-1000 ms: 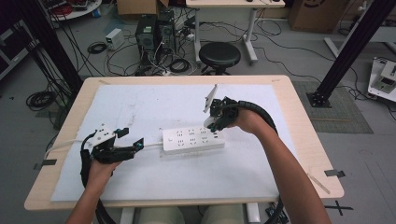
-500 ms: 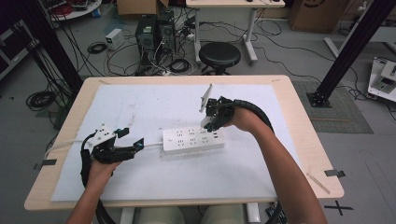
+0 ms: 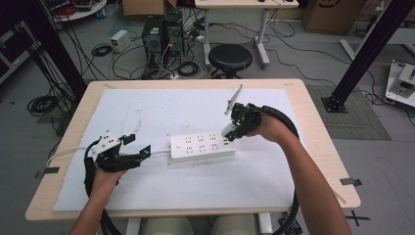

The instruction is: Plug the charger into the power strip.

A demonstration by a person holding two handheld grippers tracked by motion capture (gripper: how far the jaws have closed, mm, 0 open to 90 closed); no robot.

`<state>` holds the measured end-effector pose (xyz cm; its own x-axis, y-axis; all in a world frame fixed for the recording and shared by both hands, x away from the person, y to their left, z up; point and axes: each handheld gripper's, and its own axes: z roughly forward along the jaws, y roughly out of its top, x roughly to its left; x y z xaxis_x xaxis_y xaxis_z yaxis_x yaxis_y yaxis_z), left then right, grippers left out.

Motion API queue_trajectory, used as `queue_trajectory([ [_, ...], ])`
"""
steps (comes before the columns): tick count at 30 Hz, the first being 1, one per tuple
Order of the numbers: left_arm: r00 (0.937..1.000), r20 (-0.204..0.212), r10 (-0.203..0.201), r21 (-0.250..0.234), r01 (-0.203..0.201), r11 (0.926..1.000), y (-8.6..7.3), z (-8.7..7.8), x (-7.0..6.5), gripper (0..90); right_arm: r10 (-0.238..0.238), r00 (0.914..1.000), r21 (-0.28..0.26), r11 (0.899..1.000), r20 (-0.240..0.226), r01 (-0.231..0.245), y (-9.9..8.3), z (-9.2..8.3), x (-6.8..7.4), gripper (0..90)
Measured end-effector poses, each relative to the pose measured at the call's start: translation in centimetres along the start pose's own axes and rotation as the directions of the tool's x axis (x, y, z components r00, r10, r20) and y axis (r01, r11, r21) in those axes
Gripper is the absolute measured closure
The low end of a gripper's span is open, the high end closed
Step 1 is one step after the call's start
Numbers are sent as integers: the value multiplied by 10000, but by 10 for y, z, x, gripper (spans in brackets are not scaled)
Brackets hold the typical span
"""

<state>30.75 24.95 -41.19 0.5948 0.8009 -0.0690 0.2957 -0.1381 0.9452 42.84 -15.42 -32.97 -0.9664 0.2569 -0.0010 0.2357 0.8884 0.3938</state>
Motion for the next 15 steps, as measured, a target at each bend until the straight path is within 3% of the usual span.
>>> queue_trajectory([
  [2,10000,1,-8,-40,8,10000,0,0,0,228,581,9980,-648,9961,-257,-597,-18,-12,-1,630],
  [6,10000,5,-28,-63,28,10000,0,0,-1,228,665,9977,-1009,9926,-159,-677,-32,-17,2,629],
  [11,10000,26,-52,-47,52,10000,0,0,-2,228,511,9986,-909,9946,163,-494,-47,-20,8,629],
  [15,10000,44,-37,-57,37,10000,0,1,-2,228,226,9977,-646,9977,640,-184,-45,-21,9,630],
])
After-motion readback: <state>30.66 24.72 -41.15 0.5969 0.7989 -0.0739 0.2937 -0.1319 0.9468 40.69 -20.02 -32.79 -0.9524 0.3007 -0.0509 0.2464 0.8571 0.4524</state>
